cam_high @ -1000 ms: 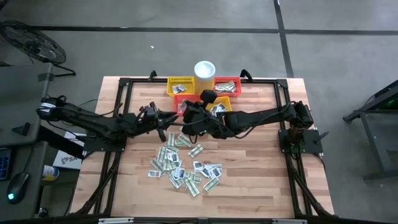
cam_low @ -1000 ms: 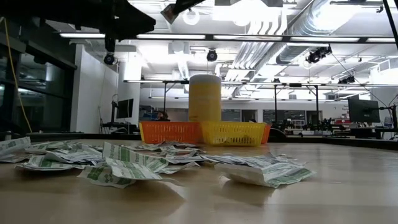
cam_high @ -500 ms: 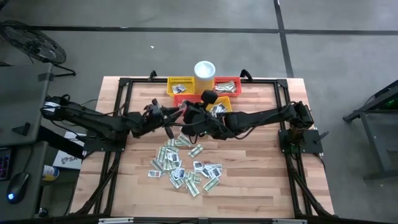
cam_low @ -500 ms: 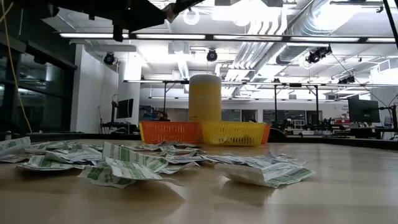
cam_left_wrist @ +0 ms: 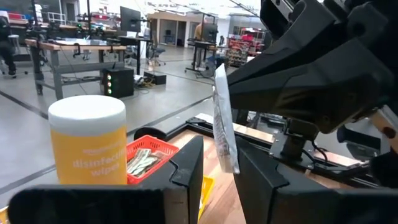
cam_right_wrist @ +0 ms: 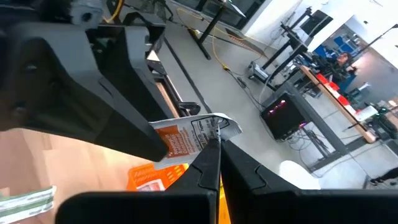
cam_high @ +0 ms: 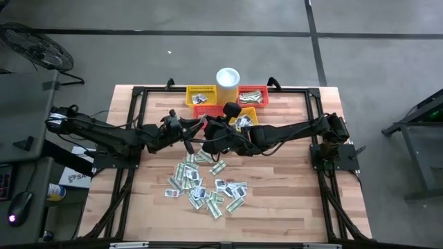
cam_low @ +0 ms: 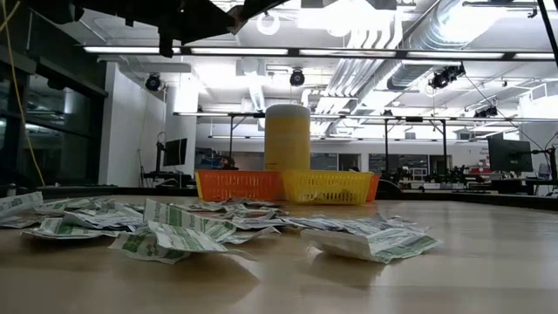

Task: Pick & Place First Aid Supplies
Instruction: Put the orange ointment pack into the bottom orange basket, then put the black towelette pack into the bottom yellow basket

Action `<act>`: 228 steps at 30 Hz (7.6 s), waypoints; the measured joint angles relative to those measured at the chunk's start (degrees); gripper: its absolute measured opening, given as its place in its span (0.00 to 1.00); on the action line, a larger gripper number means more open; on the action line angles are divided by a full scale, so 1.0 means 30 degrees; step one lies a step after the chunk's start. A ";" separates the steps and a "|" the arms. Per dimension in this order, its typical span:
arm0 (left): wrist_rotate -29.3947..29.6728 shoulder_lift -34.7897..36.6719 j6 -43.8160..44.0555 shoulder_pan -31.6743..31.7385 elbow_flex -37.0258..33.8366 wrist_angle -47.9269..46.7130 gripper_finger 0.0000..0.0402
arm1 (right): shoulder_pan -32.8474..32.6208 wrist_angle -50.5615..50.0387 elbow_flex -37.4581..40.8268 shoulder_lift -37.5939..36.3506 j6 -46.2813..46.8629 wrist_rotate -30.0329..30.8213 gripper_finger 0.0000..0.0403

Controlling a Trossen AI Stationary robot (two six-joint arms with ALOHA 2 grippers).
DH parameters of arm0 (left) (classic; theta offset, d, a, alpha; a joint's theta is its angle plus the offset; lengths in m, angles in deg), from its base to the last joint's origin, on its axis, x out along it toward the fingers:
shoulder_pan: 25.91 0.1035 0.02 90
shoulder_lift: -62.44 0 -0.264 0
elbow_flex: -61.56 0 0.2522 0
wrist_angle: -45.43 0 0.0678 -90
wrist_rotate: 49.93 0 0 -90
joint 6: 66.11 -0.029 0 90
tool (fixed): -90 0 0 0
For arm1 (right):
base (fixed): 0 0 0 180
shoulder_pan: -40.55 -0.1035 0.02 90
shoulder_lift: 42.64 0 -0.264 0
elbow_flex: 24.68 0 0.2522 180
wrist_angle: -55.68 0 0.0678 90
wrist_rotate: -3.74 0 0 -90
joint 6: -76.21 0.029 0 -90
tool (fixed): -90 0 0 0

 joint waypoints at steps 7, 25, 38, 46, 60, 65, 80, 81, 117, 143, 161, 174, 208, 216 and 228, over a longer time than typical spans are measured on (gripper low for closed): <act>0.0000 0.0000 0.0159 0.0000 0.0000 0.0071 0.09 | -0.0007 -0.0006 0.0000 0.0000 -0.0012 -0.0076 0.00; 0.0058 0.0000 0.0735 0.0000 0.0000 -0.0107 0.00 | 0.0131 -0.0370 0.0000 0.0000 0.1428 -0.1858 0.10; -0.0331 0.0386 0.2628 0.1993 0.0010 -0.3016 0.00 | 0.0954 -0.4271 0.0029 -0.1486 0.6326 -0.2786 0.51; -0.5843 0.0466 0.4890 0.6418 0.0015 -0.7337 0.00 | 0.1819 -0.8777 0.0019 -0.2954 0.9067 -0.3747 0.50; -1.1337 -0.0437 0.0581 1.3435 0.2104 -1.2935 0.00 | 0.2295 -1.2980 0.0000 -0.3126 1.1541 -0.4343 0.50; -1.2198 -0.2322 -0.3080 1.5074 0.4404 -1.4926 0.00 | 0.2295 -1.3302 0.0000 -0.3133 1.2145 -0.4432 0.49; -1.5664 -0.9801 -0.7000 1.8224 1.0870 -1.9437 0.00 | 0.2273 -1.4236 0.0000 -0.3133 1.3985 -0.4604 0.49; -1.5699 -1.0201 -0.6996 1.8370 1.1147 -1.9618 0.00 | 0.2273 -1.4254 0.0000 -0.3133 1.4042 -0.4665 0.49; -1.7727 -0.7977 -0.5269 1.8232 1.2167 -2.5046 0.21 | 0.2512 -1.3728 0.0000 -0.3140 1.0669 -0.6665 0.49; -1.2737 0.4069 0.7119 0.5434 0.2875 -2.1883 0.21 | 0.3140 -1.0570 0.0000 0.1036 0.0873 -1.6400 0.49; -0.8099 0.5406 0.9881 -0.0303 0.1278 -2.1887 0.21 | 0.3450 -0.8510 0.0000 0.5801 -0.3125 -1.4817 0.49; -0.8225 0.5406 0.9710 -0.0255 0.1277 -2.2011 0.21 | 0.5126 -0.8455 0.0000 0.6247 0.3509 -1.6350 0.49; -0.8510 0.5406 0.9681 -0.0255 0.1282 -2.2630 0.21 | 0.4059 -0.6926 -0.0087 0.7890 1.4156 -1.5765 0.49; -0.8502 0.5406 0.9681 -0.0255 0.1282 -2.2660 0.21 | 0.2963 -0.8634 -0.0083 0.7898 1.6110 -1.6508 0.49; -0.8495 0.5406 0.9740 -0.0255 0.1282 -2.2652 0.21 | 0.1996 -1.0566 -0.0033 0.7919 1.8545 -1.6099 0.27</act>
